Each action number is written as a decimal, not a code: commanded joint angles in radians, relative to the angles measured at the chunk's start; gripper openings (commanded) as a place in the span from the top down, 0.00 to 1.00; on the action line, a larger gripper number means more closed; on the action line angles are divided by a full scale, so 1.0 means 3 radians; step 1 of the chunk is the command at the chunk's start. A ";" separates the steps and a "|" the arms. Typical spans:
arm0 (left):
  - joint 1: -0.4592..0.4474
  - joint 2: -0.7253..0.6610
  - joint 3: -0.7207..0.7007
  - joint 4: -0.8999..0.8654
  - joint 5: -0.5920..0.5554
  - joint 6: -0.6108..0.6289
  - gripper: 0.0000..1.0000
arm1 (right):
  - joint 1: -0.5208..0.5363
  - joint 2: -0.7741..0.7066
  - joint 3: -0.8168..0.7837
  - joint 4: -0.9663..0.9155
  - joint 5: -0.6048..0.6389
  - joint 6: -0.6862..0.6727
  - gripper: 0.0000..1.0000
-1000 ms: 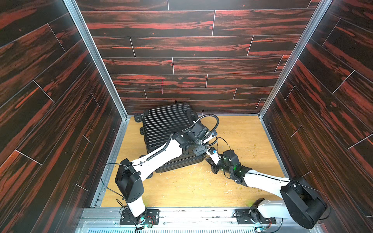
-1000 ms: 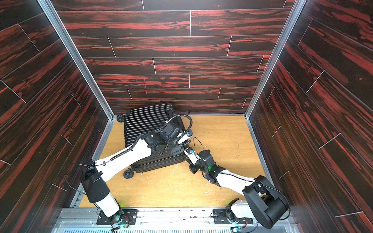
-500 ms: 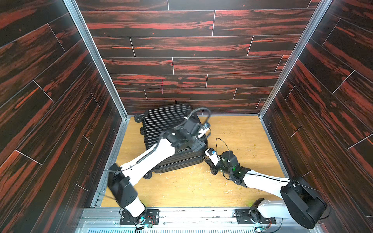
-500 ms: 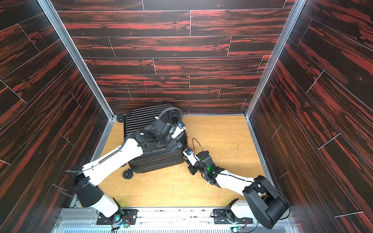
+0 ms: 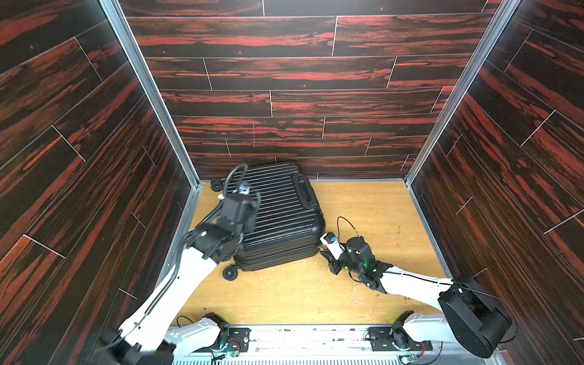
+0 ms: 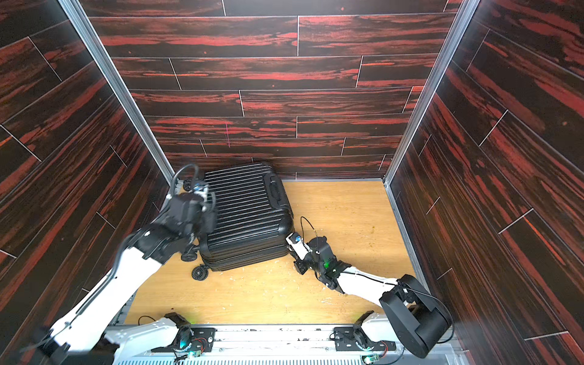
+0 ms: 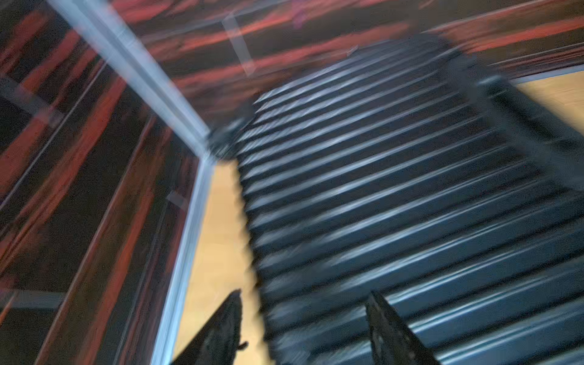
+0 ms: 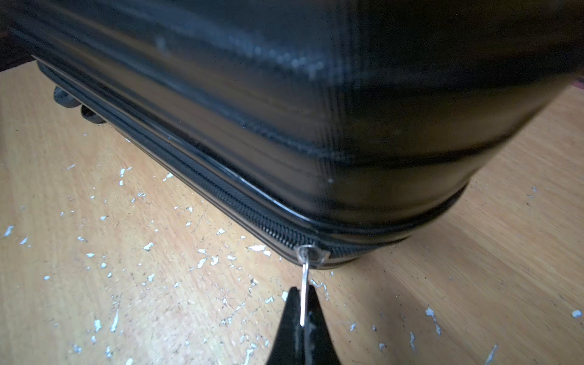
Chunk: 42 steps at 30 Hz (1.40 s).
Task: Close the suitcase zippers
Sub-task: Zip the zipper on the suitcase.
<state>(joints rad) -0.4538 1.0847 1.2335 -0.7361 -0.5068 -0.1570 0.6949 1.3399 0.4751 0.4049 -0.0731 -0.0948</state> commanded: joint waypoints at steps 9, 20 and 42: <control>0.0688 -0.0425 -0.0733 -0.0447 0.0364 -0.0597 0.39 | 0.0046 0.0154 0.0119 0.0066 -0.0165 -0.0052 1.00; 0.0753 -0.0209 -0.0860 -0.0370 0.1455 -0.0241 0.43 | 0.0046 0.0161 0.0124 0.0062 -0.0146 -0.0071 1.00; 0.0748 0.0405 -0.0748 0.0157 0.3253 -0.0351 0.48 | 0.0121 -0.0079 0.0088 0.0089 -0.0434 -0.0254 1.00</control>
<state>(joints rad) -0.1680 1.1423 1.0264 -0.7422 0.1318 -0.2455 0.6655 1.3537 0.4828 0.3462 0.0025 -0.1169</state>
